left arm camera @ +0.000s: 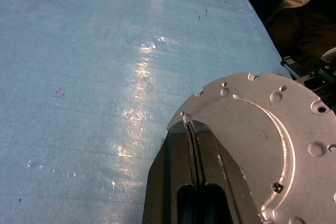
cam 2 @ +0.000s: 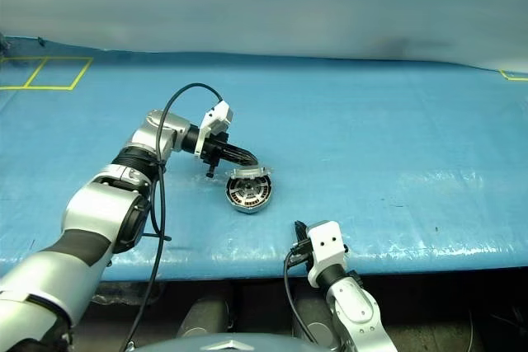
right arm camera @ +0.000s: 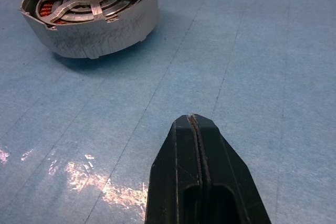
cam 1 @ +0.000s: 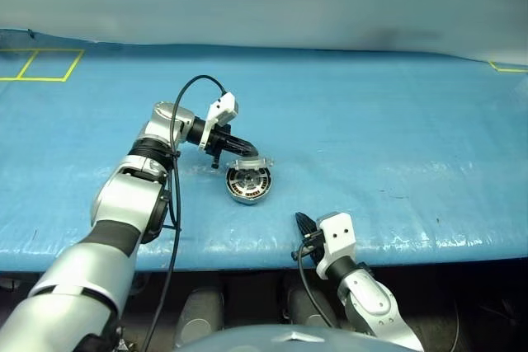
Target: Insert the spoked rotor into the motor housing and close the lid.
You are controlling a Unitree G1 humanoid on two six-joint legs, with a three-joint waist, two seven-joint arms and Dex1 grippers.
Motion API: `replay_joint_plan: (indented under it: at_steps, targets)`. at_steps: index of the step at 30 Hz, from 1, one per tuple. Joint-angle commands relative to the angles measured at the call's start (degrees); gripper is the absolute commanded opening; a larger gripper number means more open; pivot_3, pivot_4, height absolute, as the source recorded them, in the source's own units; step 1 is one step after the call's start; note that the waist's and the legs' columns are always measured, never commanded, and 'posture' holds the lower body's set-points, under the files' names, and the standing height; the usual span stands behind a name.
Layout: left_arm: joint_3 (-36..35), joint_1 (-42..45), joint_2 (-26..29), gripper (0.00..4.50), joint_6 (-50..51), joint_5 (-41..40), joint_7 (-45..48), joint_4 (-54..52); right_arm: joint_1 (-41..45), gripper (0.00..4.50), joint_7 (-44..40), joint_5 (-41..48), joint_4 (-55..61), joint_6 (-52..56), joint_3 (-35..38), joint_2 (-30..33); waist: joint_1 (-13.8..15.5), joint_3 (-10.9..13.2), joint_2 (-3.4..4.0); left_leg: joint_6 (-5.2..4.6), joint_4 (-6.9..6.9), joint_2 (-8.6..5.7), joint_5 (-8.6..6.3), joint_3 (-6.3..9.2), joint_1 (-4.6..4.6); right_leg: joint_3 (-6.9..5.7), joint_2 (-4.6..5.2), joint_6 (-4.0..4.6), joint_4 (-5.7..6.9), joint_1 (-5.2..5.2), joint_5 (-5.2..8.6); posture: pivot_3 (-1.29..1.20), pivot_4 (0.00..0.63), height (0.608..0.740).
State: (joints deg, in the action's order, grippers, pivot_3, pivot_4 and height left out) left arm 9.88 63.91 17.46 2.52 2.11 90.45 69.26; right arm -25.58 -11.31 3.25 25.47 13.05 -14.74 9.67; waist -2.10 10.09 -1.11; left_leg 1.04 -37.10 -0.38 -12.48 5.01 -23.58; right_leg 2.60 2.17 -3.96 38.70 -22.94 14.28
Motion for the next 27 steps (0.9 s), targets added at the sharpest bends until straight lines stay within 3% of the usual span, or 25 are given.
replay_joint_plan:
  at_steps: [1,14,23,27]
  targets:
    - [3.14,0.83,-0.15,0.02,-1.87,0.97,2.03,-1.31,-0.04,0.0,0.36,0.05,0.81,-0.42,0.59,-0.3,-0.01,0.0,0.0,0.0,-0.01,0.0,0.0,0.0,0.0,0.0,0.0,0.0,0.0,0.0,0.0,0.0,0.15,0.74]
    - [9.95,-2.03,1.64,0.02,-3.91,-1.85,2.05,-4.46,0.94,0.0,0.32,0.07,-0.28,-0.34,0.93,-0.69,-0.02,0.0,0.01,-0.01,-0.05,0.01,0.0,0.0,0.02,0.01,0.0,0.0,0.06,0.01,0.0,0.0,0.15,0.74]
    - [14.32,-8.64,5.45,0.02,-1.0,-8.94,2.05,-15.53,2.64,0.0,-0.5,0.42,-0.42,0.07,1.75,-0.03,-0.03,-0.02,0.03,-0.01,-0.07,0.02,0.0,0.0,0.06,0.02,0.0,0.02,0.09,0.04,0.0,0.0,0.15,0.74]
    - [11.49,-11.28,6.67,0.02,0.07,-10.86,1.79,-20.82,2.88,0.0,-0.86,0.55,0.1,0.19,2.27,0.3,0.03,-0.02,0.03,-0.01,-0.08,0.03,0.01,0.0,0.09,0.03,0.0,0.03,0.1,0.06,0.0,0.0,0.15,0.74]
